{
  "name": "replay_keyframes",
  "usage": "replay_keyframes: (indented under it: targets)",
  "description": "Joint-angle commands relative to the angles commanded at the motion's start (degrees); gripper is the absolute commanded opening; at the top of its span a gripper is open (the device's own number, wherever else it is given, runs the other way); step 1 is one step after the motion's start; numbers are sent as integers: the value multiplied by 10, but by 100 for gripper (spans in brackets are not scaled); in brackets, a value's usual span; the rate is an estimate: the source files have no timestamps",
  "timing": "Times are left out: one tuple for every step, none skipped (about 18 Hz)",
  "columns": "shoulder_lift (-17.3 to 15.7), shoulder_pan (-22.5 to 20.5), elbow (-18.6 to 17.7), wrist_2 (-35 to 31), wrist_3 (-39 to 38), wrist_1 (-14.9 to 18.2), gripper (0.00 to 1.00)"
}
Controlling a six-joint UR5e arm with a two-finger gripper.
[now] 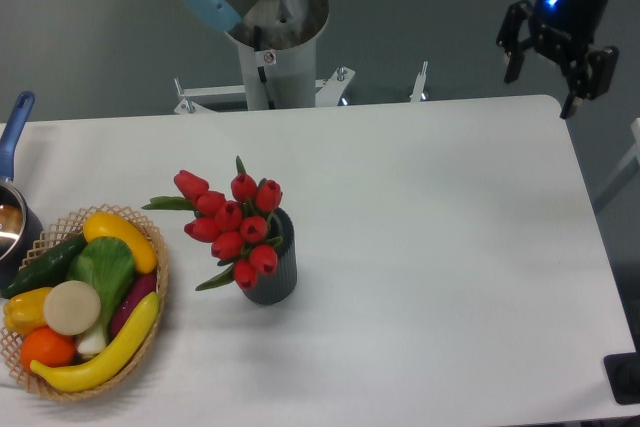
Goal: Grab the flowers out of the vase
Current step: 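Open the gripper and start moving it toward the tulip vase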
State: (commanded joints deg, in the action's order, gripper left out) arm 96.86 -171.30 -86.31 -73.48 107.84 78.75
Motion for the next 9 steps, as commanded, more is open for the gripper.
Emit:
replay_keyframes:
  targets:
    - [-1,0,-3,0,-1,0,100]
    - [-2,-1,-7,0,-1,0,100]
    - [-3,-1,-10,1,-1,-1,100]
    - [-3,-3,-11,6,-1,0,100]
    - [-3,-2,-11,11,-3,0,100]
    - [-3,0,-13,15,-10,0,100]
    - [-3,2,-17,16,-22,-1,100]
    - [-3,3,-18,16,-34,-1,100]
    - [-1,4,-19,16,-49,0,100]
